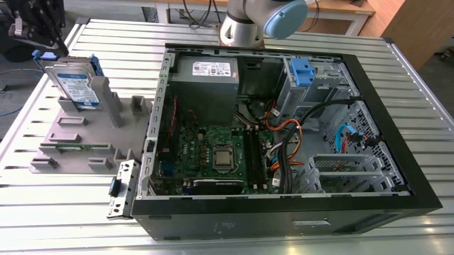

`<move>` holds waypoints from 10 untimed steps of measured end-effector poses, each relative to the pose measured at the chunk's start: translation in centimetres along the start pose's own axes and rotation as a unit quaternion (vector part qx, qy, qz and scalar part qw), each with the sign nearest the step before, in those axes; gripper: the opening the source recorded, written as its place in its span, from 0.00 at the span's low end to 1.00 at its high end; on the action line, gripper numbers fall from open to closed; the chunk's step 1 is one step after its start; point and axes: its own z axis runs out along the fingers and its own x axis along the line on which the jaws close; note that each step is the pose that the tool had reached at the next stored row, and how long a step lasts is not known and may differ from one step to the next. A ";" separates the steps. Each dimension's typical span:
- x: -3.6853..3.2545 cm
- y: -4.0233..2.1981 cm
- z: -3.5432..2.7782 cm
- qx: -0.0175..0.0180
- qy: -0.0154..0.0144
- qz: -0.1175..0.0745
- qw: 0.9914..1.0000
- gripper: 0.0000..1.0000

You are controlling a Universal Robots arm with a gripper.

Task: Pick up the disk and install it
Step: 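Pick up the disk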

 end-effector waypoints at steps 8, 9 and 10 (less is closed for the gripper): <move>0.06 -0.33 0.01 0.001 -0.001 0.015 1.000 0.11; 0.06 -0.33 0.01 0.001 -0.001 0.017 1.000 0.11; 0.06 -0.33 0.01 0.001 -0.001 0.017 1.000 0.11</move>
